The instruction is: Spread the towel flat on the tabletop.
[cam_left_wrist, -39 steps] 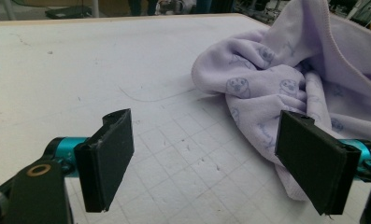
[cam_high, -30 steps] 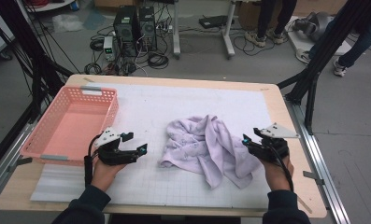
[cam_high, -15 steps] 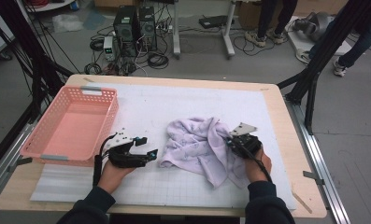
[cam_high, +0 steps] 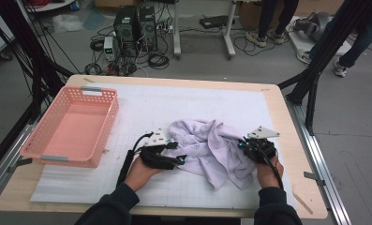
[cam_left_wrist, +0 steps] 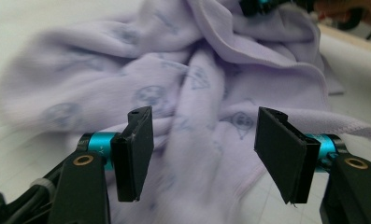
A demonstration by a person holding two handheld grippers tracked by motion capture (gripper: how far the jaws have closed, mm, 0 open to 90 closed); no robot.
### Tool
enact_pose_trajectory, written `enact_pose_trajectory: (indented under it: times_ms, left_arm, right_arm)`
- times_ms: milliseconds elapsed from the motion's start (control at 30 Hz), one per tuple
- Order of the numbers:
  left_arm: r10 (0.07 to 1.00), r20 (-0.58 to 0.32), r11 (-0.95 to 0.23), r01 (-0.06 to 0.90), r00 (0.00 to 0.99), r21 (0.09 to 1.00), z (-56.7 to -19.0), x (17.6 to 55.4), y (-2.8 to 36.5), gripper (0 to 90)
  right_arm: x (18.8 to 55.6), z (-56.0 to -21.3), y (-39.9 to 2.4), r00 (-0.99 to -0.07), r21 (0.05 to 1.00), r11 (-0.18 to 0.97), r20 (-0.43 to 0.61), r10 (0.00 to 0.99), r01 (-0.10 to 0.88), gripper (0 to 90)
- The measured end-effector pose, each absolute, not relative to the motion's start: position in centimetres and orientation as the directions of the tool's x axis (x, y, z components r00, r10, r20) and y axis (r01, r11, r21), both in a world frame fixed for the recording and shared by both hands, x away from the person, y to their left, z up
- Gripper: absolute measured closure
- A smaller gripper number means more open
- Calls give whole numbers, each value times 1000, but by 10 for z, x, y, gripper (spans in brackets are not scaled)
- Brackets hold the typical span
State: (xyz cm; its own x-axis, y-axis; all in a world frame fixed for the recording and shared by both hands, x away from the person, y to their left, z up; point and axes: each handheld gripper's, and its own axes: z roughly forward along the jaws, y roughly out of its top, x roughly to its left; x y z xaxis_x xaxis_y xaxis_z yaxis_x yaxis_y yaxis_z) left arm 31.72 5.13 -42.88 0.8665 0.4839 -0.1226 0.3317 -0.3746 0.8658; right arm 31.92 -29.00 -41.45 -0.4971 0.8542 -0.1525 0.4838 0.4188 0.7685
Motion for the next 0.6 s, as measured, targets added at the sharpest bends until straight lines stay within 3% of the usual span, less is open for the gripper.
enact_pose_trajectory:
  times_ms: [200,267,300,367,400,500,600]
  left_arm:
    - [477,-77,-457,322,875,829,-437,319,28,336]
    - [476,14,-533,275,879,800,-440,318,20,356]
    - [476,14,-533,275,879,800,-440,318,20,420]
    - [478,119,-602,225,870,766,-441,317,20,689]
    - [478,119,-602,225,870,766,-441,317,20,751]
    - [498,13,-498,274,867,823,-434,323,37,806]
    - [559,18,-460,292,829,838,-428,331,58,818]
  right_arm:
    - [319,-414,-291,-503,773,417,-148,852,478,796]
    - [319,-415,-290,-504,772,417,-147,851,480,796]
    - [319,-415,-290,-504,772,417,-147,851,480,796]
    - [319,-415,-289,-510,766,425,-150,847,481,797]
    - [319,-415,-289,-509,766,426,-152,847,481,798]
    - [318,-415,-291,-508,761,432,-158,847,484,813]
    - [317,-415,-294,-492,756,430,-165,855,494,824]
